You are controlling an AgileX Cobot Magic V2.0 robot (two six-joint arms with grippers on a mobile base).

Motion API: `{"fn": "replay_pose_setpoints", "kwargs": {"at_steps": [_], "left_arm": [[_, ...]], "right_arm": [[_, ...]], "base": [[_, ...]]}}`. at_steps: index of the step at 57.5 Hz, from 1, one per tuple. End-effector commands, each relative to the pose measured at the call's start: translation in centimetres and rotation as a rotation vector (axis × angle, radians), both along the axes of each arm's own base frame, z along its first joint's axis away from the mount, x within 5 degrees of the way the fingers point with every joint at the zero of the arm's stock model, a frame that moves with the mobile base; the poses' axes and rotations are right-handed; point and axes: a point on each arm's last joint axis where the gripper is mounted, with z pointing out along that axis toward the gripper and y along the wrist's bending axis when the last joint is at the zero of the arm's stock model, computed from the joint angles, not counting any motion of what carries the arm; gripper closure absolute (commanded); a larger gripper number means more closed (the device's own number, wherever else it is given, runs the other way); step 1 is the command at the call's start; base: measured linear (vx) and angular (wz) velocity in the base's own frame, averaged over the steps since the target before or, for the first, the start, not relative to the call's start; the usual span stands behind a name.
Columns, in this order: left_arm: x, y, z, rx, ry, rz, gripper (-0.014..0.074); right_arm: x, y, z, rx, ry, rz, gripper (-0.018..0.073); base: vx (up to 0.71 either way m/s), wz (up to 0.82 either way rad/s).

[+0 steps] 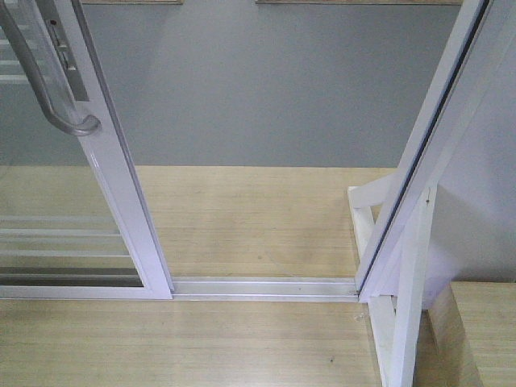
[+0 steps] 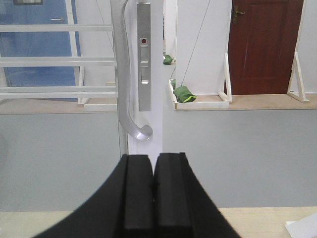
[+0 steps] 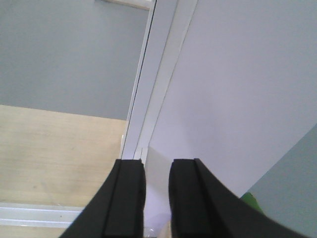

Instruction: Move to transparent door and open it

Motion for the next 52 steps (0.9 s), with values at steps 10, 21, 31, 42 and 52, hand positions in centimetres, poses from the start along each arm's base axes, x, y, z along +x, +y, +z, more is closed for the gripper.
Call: {"fn": "replay_pose_setpoints", "kwargs": {"at_steps": [10,21,31,42,52], "left_arm": [[0.0,0.0,0.5,-0.012,-0.085,0.0,0.0603],[0.0,0.0,0.5,-0.012,-0.085,0.0,0.0603],[0.0,0.0,0.5,-0.012,-0.085,0.0,0.0603],[0.0,0.0,0.5,-0.012,-0.085,0.0,0.0603],[0.0,0.0,0.5,-0.011,-0.085,0.0,0.0603]], "right_arm": [[-4.9,0.9,-2.1,0.066,-0.354,0.007,0.0352],[-8.3,1.3,-5.2,0.122,-0.456,0.001,0.0521],[-8.5,1.4,-9.0,0.157,-0.418,-0.001,0.0571],[-7.4,1.6,-12.9,0.176,-0.437,0.053,0.0569],[-7.4,2.0,-12.6,0.178,-0.444,0.134,0.0568]], "base": [[0.0,0.0],[0.0,0.0],[0.0,0.0],[0.0,0.0],[0.0,0.0]]}}
